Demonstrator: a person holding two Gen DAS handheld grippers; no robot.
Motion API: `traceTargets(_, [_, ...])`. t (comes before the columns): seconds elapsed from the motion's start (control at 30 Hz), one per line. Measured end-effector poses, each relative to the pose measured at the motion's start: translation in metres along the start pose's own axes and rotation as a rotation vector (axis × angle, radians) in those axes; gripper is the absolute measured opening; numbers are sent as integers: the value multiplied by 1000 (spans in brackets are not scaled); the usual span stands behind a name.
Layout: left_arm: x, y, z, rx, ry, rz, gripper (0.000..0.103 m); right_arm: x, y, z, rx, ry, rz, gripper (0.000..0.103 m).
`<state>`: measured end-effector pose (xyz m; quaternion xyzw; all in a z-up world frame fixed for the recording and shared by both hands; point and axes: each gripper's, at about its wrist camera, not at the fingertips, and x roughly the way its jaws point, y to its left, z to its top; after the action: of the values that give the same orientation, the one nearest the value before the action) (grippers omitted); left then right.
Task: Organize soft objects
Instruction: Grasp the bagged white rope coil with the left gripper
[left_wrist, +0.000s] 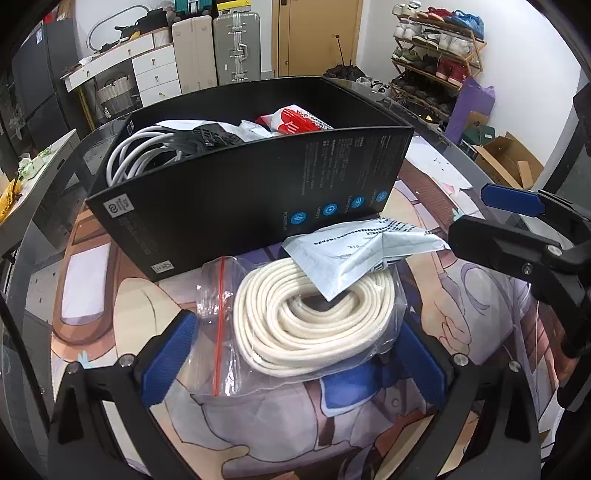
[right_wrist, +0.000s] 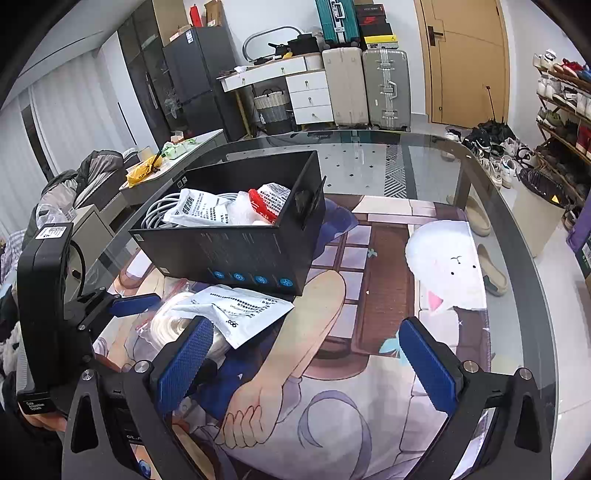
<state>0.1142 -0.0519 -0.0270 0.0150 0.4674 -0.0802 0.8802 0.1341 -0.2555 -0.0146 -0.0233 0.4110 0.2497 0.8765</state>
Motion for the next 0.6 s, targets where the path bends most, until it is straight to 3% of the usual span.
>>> traceTargets(0.23, [-2, 9, -1, -28, -20, -13, 102, 3, 1, -2, -4, 13, 2, 102])
traceTargets(0.4, [-7, 19, -8, -28, -49, -14, 87, 5, 0, -3, -5, 16, 1, 102])
traceTargets(0.47, [-10, 23, -9, -28, -62, -11, 68, 5, 1, -3, -5, 17, 1, 102])
traceTargets(0.6, [-15, 32, -13, -43, -69, -16, 64, 7, 3, -5, -8, 23, 4, 102])
